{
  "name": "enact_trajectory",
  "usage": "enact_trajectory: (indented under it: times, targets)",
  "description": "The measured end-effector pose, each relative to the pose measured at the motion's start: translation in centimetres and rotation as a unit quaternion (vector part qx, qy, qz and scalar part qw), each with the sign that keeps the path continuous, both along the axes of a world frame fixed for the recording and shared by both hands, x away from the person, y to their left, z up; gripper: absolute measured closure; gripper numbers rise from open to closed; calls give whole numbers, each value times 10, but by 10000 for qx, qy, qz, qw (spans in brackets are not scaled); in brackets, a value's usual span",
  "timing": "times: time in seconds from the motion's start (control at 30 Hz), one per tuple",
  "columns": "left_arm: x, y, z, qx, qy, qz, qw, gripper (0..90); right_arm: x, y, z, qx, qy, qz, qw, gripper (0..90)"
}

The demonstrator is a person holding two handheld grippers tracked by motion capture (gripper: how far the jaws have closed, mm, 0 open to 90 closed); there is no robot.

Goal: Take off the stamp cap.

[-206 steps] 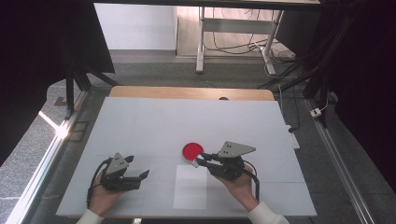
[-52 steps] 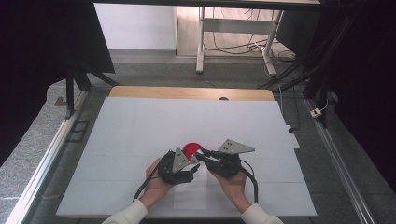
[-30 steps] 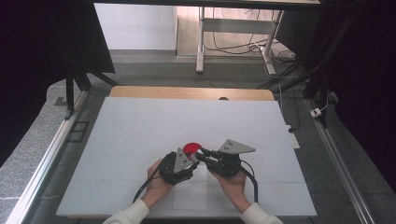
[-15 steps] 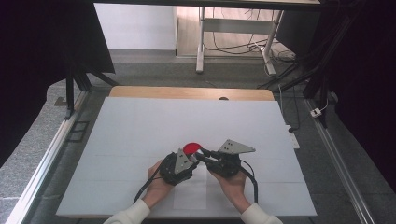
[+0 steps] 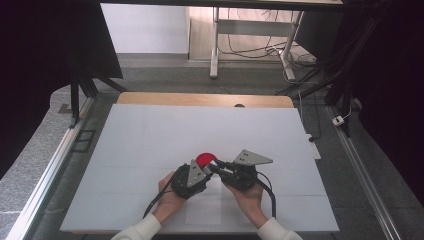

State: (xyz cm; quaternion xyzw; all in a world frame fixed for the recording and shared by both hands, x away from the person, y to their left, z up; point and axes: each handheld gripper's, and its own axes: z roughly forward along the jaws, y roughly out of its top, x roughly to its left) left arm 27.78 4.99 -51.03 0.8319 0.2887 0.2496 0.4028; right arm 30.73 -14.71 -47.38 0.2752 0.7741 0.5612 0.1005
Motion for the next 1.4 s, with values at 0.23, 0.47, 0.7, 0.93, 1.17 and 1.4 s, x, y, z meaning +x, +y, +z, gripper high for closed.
enact_trajectory:
  times: [0.23,0.47,0.7,0.93,1.17,1.4]
  targets:
    - [0,-1,-1,46,-42,12,10000,642,0,0,0,10,6,-17,10000,747]
    - [-2,0,-2,81,-130,82,9998,650,-1,1,-2,34,11,-44,10000,747]
    - [-3,0,-3,100,-237,61,9997,654,0,-1,-2,95,79,-49,9999,747]
    - [-2,0,-5,106,-173,24,9998,656,0,0,-2,5,78,-74,9999,747]
    - [-1,1,-6,13,-51,-26,10000,657,0,0,-2,-73,87,-83,9999,747]
    - [-1,0,-8,40,-10,-52,10000,658,0,1,-2,-124,112,-89,9998,747]
